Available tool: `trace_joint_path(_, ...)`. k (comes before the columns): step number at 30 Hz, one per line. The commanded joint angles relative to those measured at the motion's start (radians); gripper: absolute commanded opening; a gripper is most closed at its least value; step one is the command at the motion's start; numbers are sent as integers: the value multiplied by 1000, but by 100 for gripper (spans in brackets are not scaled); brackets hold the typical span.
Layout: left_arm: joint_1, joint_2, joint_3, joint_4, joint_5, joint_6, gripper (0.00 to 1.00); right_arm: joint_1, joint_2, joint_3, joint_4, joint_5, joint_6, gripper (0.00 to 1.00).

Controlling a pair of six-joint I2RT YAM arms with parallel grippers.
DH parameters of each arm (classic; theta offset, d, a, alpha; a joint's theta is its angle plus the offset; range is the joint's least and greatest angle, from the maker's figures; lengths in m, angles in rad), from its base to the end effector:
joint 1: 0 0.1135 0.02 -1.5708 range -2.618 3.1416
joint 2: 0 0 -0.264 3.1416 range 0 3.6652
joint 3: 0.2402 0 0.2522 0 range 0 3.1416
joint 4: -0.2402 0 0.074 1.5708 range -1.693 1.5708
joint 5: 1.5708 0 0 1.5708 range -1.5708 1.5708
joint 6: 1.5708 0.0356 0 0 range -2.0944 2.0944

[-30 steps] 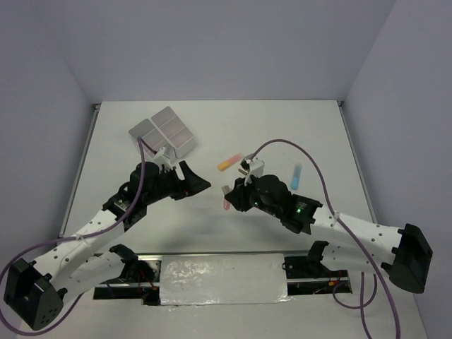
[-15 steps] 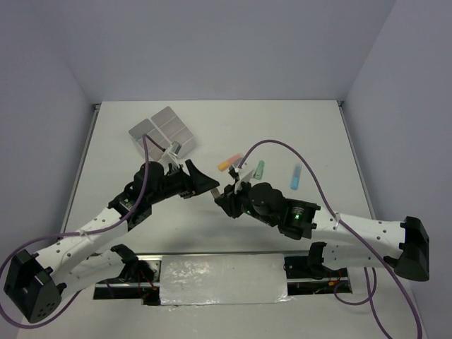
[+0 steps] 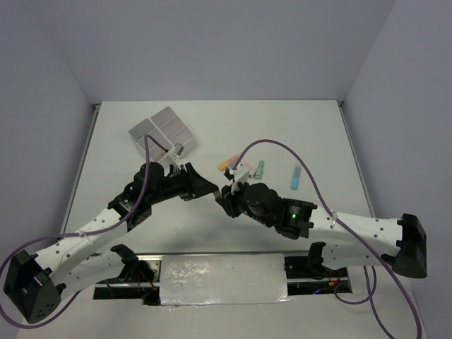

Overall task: Sort the stationery into containers
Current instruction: Place the stationery in the storage box.

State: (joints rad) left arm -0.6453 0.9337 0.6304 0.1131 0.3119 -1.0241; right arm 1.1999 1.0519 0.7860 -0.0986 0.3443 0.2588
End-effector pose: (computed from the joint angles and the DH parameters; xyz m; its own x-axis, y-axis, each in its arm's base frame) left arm 0.1697 -0.1414 0.2894 -0.7732 -0.4356 -0.4609 0.2937 0.3982 -0.8690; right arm 0.0988 0.2209 0.2979 -0.3202 -0.1586 -0.9340 -0.7045 0.6990 0.1228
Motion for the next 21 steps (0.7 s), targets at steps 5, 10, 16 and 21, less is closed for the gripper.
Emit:
trace_joint_path(5, -10, -6, 41, 36, 70, 22, 37, 9, -9, 59, 10, -8, -52, 19)
trace_joint_path(10, -14, 11, 45, 43, 95, 22, 33, 4, -12, 49, 20, -13, -73, 18)
trace_joint_path(16, -19, 28, 58, 43, 104, 38, 0, 9, -10, 33, 42, -1, -85, 22)
trace_joint_path(21, -19, 34, 159, -153, -166, 235, 0, -3, -124, -45, 65, 12, -59, 99)
